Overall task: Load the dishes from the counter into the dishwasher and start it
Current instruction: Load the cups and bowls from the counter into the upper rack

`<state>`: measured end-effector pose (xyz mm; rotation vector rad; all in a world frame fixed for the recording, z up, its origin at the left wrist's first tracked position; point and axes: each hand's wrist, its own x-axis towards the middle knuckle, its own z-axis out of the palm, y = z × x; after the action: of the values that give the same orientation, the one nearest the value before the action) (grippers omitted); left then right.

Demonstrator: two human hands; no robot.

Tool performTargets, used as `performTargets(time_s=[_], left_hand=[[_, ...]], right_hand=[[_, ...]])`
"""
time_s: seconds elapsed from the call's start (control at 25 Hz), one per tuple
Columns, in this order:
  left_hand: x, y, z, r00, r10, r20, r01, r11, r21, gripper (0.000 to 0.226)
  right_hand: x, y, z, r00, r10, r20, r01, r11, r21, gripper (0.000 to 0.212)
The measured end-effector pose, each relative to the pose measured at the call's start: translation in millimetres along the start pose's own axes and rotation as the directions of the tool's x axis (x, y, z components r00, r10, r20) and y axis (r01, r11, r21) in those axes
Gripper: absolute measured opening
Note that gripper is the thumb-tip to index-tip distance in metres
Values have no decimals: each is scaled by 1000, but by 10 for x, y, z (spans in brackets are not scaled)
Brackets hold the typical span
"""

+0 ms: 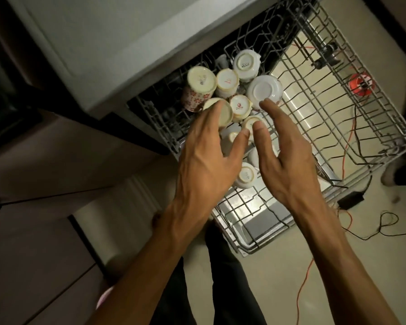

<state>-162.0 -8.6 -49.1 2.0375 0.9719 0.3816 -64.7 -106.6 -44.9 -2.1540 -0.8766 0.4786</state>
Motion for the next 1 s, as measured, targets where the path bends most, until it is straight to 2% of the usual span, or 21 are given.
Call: performTargets(time_s=[0.36, 0.64, 0.84, 1.0], left_hand=[[-455, 172, -980, 995, -85, -53, 86, 996, 20, 65], [-747, 157, -1651, 981, -144, -128, 140, 989, -40, 66], [-958, 50, -2127, 961, -177, -214, 163, 983, -80, 77], [-1130, -158, -2478, 929, -147, -339, 128, 989, -76, 79]], right_hand=[[-337, -946, 30, 993, -116, 24, 115, 993, 35, 48], [-570, -1664, 169, 980, -193, 52, 190, 980, 56, 46], [-713, -2203, 387, 953, -280, 116, 272, 959, 80, 48], [-753, -2627, 584, 920, -355, 165, 343, 934, 99, 48]])
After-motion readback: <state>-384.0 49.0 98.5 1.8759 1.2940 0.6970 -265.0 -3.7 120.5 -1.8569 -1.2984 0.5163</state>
